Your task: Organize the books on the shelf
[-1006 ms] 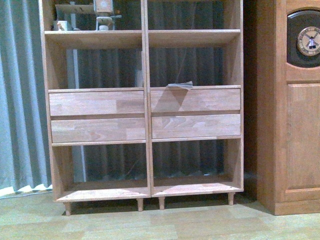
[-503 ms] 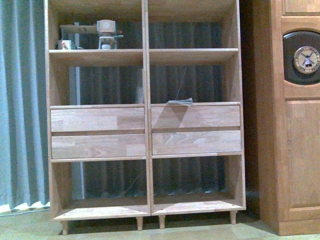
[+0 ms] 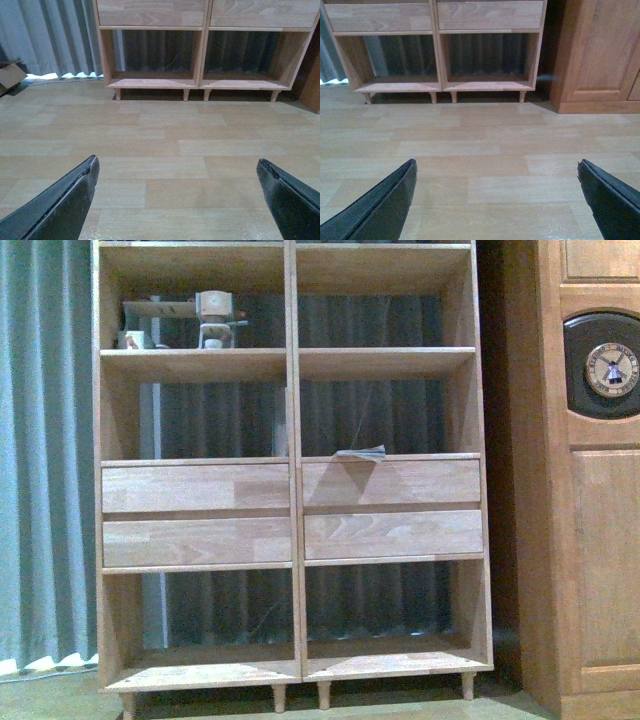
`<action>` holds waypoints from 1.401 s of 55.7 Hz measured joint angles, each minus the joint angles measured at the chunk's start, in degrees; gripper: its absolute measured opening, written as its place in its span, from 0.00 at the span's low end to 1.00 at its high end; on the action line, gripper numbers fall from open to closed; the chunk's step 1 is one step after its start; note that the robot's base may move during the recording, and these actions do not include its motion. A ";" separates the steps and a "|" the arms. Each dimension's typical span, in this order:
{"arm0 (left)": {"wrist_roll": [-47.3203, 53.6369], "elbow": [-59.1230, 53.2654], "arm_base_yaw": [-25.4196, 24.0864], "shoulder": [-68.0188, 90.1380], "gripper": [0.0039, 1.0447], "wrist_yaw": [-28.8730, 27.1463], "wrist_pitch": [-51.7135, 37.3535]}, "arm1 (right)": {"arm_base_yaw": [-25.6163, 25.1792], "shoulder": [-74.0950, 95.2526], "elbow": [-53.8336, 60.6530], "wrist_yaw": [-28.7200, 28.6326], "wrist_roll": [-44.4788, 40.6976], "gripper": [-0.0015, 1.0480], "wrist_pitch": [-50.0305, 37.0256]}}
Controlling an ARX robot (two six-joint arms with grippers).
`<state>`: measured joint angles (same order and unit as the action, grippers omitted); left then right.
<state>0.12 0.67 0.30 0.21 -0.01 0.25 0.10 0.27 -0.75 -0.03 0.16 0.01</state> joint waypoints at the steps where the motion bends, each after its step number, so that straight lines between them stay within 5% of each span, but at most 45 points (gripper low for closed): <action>1: 0.00 0.00 0.00 0.00 0.93 0.00 0.00 | 0.00 0.00 0.00 0.00 0.02 0.93 0.00; 78: 0.00 0.00 0.00 0.00 0.93 0.00 0.00 | 0.00 0.00 0.00 0.00 0.00 0.93 0.00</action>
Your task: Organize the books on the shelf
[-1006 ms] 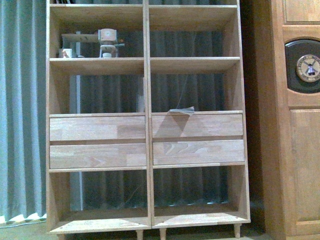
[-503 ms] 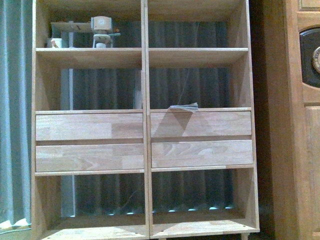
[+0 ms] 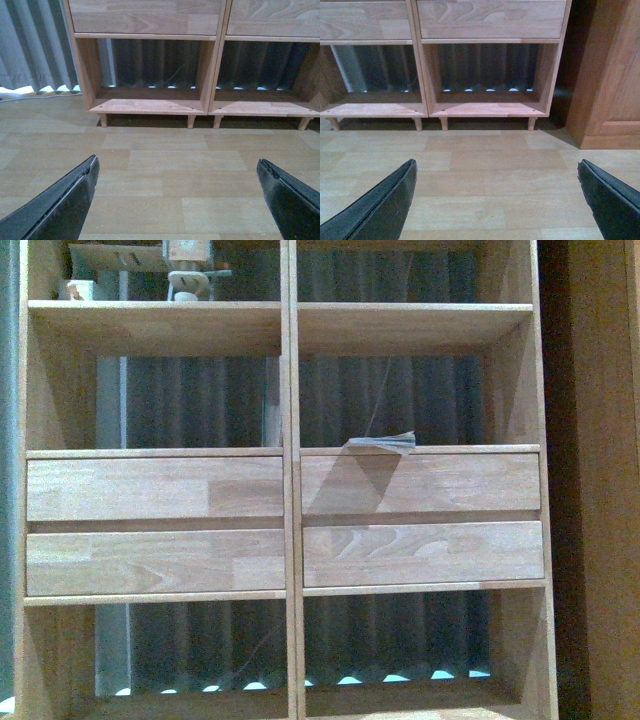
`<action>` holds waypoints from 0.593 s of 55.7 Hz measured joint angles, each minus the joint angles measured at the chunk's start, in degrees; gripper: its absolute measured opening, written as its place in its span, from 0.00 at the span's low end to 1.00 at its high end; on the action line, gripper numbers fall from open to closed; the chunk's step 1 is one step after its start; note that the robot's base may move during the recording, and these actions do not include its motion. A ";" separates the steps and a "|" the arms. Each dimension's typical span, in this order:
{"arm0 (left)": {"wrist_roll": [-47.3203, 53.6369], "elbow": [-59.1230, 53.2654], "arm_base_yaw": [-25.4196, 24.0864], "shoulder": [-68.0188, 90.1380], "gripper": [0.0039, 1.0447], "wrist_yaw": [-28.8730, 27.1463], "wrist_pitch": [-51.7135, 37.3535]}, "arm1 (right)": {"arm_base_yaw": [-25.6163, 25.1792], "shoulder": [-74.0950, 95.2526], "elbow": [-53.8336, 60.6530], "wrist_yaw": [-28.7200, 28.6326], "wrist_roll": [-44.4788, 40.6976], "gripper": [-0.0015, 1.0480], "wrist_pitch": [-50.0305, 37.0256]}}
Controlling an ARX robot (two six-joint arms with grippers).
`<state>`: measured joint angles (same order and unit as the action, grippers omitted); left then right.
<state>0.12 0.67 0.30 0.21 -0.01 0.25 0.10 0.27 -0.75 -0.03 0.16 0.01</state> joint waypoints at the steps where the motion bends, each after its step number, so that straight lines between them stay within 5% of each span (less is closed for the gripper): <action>1: 0.00 0.00 0.00 0.00 0.93 0.02 0.02 | 0.00 0.00 0.00 0.00 0.02 0.93 0.00; 33: 0.00 0.00 0.00 -0.02 0.93 0.00 0.02 | 0.00 0.00 0.00 0.02 0.00 0.93 0.00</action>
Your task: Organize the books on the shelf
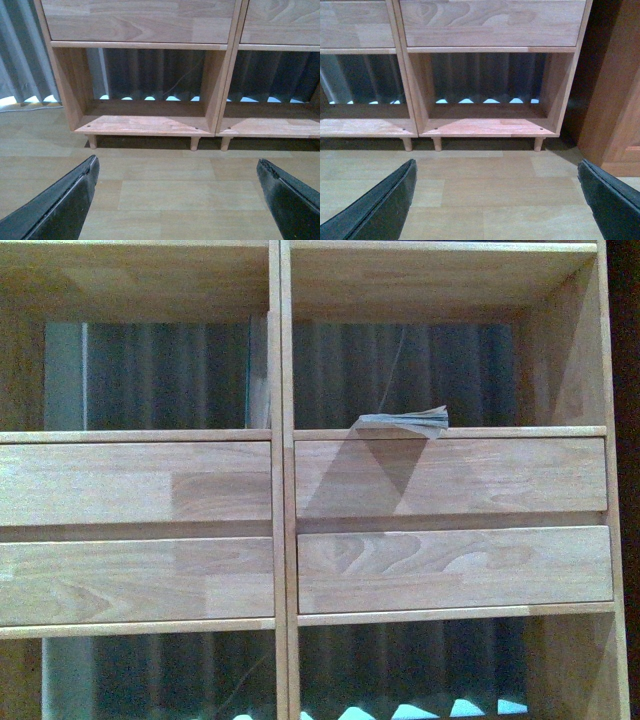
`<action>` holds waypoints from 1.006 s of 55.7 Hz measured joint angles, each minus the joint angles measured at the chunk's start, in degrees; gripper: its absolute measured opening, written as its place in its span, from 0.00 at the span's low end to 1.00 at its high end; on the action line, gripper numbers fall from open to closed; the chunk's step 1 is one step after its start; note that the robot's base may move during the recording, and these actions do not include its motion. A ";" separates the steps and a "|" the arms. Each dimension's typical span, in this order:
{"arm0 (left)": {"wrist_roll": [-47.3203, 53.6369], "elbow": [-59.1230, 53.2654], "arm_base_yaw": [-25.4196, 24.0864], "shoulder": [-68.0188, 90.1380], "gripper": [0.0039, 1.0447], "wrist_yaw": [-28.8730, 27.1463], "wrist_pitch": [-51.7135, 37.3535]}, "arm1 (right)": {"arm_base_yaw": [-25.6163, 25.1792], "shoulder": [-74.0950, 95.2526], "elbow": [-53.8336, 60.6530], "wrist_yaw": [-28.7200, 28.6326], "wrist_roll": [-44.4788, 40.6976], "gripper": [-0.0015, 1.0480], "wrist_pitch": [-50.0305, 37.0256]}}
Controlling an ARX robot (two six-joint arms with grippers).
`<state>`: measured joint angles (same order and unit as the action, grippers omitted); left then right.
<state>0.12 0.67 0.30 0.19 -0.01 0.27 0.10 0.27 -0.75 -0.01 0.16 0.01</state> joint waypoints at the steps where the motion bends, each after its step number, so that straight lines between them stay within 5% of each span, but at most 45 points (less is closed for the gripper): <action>1: 0.00 0.00 0.00 0.00 0.93 0.00 0.00 | 0.00 0.00 0.00 0.00 0.02 0.93 0.00; 56: 0.00 0.00 0.00 0.00 0.93 0.00 -0.02 | 0.00 0.00 0.00 -0.02 0.00 0.93 0.00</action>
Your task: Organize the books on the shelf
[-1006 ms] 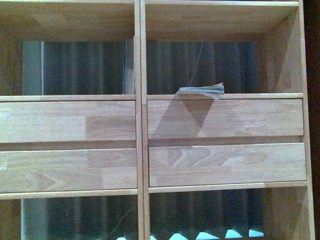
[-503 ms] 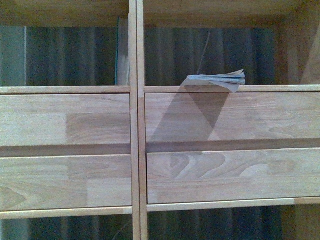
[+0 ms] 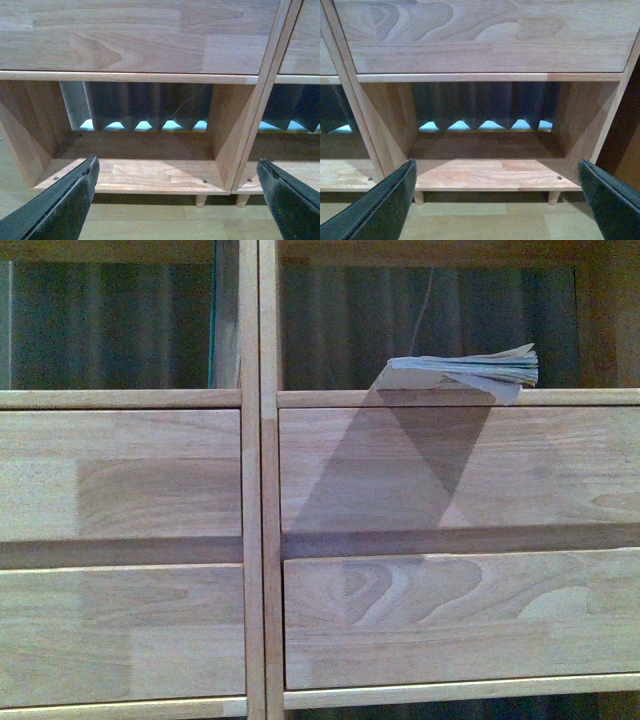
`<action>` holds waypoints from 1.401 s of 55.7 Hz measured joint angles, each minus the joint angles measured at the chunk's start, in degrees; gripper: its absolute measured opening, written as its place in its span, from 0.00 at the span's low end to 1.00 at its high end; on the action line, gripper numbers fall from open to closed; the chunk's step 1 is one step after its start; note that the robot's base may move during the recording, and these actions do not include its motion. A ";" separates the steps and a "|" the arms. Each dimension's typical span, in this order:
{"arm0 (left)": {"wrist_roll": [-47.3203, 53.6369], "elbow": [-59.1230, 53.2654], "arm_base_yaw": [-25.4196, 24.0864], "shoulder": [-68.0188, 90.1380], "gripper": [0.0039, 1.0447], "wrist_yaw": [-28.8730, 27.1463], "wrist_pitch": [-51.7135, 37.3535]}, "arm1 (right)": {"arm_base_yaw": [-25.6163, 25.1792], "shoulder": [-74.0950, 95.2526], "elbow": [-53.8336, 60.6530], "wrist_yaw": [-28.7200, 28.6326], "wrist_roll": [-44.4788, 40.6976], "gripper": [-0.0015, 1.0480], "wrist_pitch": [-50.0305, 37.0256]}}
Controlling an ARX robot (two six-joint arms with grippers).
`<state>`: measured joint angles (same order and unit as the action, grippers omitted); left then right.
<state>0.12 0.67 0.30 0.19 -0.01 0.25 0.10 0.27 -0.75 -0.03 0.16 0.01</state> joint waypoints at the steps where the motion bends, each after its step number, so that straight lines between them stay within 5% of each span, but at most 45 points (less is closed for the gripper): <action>1: 0.00 0.00 0.00 0.00 0.93 0.00 0.00 | 0.00 0.00 0.00 0.00 0.02 0.93 0.00; 78: 0.00 0.00 0.00 0.00 0.93 0.00 0.00 | 0.00 0.00 0.00 0.00 0.00 0.93 0.00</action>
<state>0.12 0.67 0.30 0.19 -0.01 0.25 0.10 0.27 -0.75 -0.03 0.16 0.01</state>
